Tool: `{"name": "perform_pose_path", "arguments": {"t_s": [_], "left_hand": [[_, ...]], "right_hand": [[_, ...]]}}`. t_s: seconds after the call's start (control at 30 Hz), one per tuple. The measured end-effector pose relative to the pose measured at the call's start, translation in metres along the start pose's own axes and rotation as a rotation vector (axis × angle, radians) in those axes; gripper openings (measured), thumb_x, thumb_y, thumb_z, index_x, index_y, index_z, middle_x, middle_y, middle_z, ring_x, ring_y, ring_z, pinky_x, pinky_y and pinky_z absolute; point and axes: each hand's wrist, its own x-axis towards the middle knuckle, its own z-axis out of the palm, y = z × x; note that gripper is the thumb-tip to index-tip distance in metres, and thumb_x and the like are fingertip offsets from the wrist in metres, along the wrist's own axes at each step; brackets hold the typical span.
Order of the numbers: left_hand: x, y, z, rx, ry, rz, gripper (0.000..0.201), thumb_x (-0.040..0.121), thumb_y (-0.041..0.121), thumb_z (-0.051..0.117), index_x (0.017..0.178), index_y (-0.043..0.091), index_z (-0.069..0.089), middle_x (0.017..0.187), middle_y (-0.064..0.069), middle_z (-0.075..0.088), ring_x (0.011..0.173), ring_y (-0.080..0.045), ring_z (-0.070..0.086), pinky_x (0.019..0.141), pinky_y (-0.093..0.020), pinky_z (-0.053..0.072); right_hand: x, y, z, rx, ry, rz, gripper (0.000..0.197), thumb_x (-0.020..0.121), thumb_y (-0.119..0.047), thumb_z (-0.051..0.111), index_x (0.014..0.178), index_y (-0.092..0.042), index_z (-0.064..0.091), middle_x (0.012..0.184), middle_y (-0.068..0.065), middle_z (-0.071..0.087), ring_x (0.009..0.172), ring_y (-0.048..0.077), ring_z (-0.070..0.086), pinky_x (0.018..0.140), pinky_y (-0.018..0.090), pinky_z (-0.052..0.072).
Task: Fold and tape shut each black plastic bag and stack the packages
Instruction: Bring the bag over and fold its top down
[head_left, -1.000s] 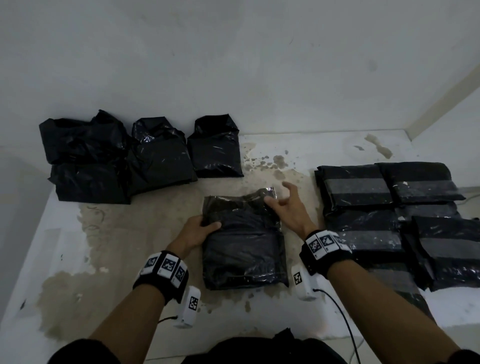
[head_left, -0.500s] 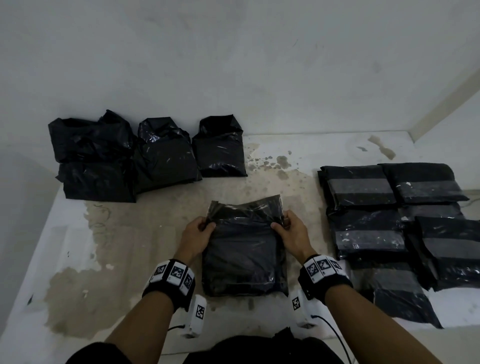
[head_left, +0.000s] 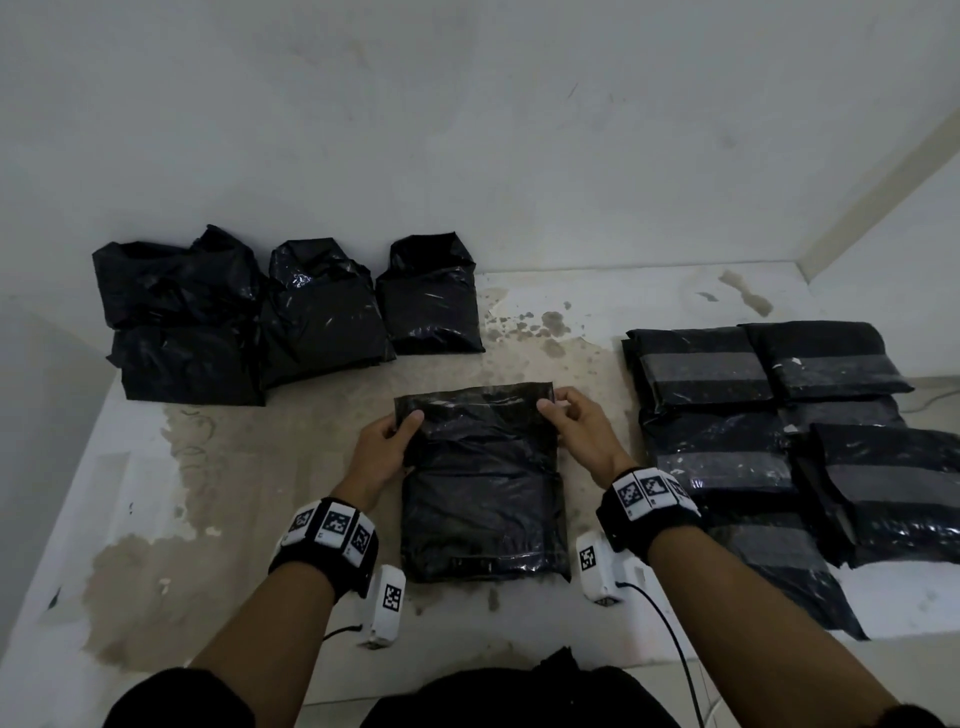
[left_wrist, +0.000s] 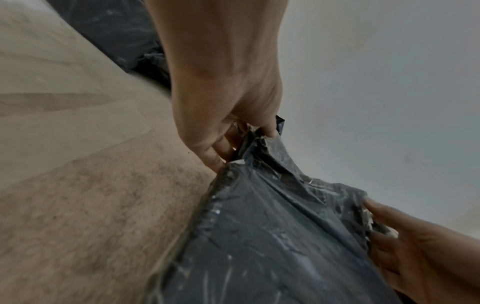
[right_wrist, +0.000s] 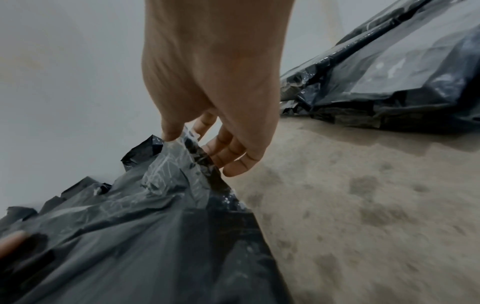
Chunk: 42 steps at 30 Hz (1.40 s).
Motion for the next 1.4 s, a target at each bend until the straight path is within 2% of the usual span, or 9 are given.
{"name": "perform_pose_path", "arguments": {"t_s": [0.17,0.27,0.47,0.67,0.83,0.97,1.1,1.23,1.4], "left_hand": [[0.003,0.004,-0.011,-0.041,-0.017,-0.024,0.017,0.098,0.023,0.064,0.091,0.012,0.075,0.081,0.002,0.076,0.082,-0.017,0.068,0.078,-0.033,0.056],[0.003,0.008,-0.012,-0.124,-0.021,-0.042,0.010,0.097,0.018,0.065,0.094,0.015,0.074,0.079,0.009,0.076,0.077,-0.006,0.070,0.065,-0.019,0.054],[0.011,0.010,-0.022,-0.088,-0.031,-0.062,0.015,0.095,0.027,0.068,0.097,0.013,0.073,0.062,0.009,0.052,0.056,-0.006,0.042,0.049,-0.019,0.033],[0.003,0.017,-0.024,-0.140,-0.108,-0.090,0.012,0.098,0.019,0.064,0.102,0.010,0.070,0.095,-0.005,0.075,0.084,-0.025,0.075,0.070,-0.029,0.062],[0.000,0.007,-0.023,-0.134,-0.111,-0.053,0.023,0.098,0.018,0.063,0.114,0.003,0.070,0.110,-0.010,0.075,0.098,-0.020,0.073,0.088,-0.026,0.058],[-0.005,0.004,-0.022,-0.108,-0.063,0.007,0.015,0.099,0.018,0.063,0.106,0.011,0.075,0.100,-0.002,0.076,0.094,-0.013,0.068,0.087,-0.027,0.053],[-0.009,0.006,-0.029,-0.128,-0.044,-0.046,0.021,0.101,0.010,0.054,0.096,0.014,0.074,0.096,-0.004,0.074,0.100,-0.024,0.065,0.086,-0.032,0.050],[-0.021,0.009,-0.037,0.042,-0.104,-0.029,0.054,0.104,0.013,0.037,0.076,0.030,0.080,0.097,0.005,0.073,0.098,-0.019,0.064,0.081,-0.031,0.047],[-0.026,0.000,-0.041,0.139,-0.058,-0.103,0.068,0.105,0.057,0.029,0.082,0.014,0.077,0.102,-0.001,0.071,0.094,-0.024,0.062,0.086,-0.039,0.046]], "right_hand": [[0.018,0.009,-0.003,-0.121,0.115,-0.034,0.043,0.088,-0.042,0.069,0.076,-0.004,0.051,0.067,0.007,0.047,0.067,0.019,0.042,0.069,0.036,0.038],[0.016,0.011,-0.004,-0.184,0.147,-0.031,0.033,0.093,-0.032,0.068,0.074,-0.007,0.059,0.065,0.004,0.052,0.067,0.018,0.046,0.072,0.037,0.041],[0.007,-0.009,-0.004,-0.287,0.216,-0.058,0.025,0.099,-0.031,0.064,0.081,-0.014,0.070,0.070,0.002,0.066,0.068,0.015,0.057,0.069,0.030,0.042],[-0.009,-0.017,0.007,-0.255,0.098,0.020,0.022,0.109,-0.032,0.038,0.091,-0.025,0.048,0.075,0.011,0.071,0.060,0.028,0.071,0.050,0.032,0.051],[-0.014,-0.003,0.010,-0.312,0.101,-0.002,0.025,0.107,-0.041,0.031,0.086,-0.031,0.041,0.089,0.008,0.064,0.081,0.031,0.066,0.076,0.052,0.058],[-0.027,-0.010,0.013,-0.256,0.101,-0.057,0.025,0.110,-0.030,0.034,0.089,-0.021,0.043,0.087,-0.004,0.054,0.082,0.014,0.051,0.084,0.038,0.041],[-0.036,-0.003,0.010,-0.109,0.030,0.036,0.036,0.105,-0.046,0.035,0.108,-0.017,0.056,0.116,-0.006,0.060,0.117,0.019,0.057,0.107,0.037,0.041],[-0.047,-0.009,0.003,-0.028,0.055,0.055,0.045,0.111,-0.032,0.028,0.085,-0.013,0.060,0.093,0.000,0.064,0.094,0.015,0.058,0.079,0.026,0.042],[-0.039,-0.003,-0.001,-0.067,0.027,0.058,0.025,0.098,-0.025,0.065,0.079,-0.019,0.050,0.078,0.002,0.056,0.072,0.015,0.052,0.060,0.022,0.042]]}}
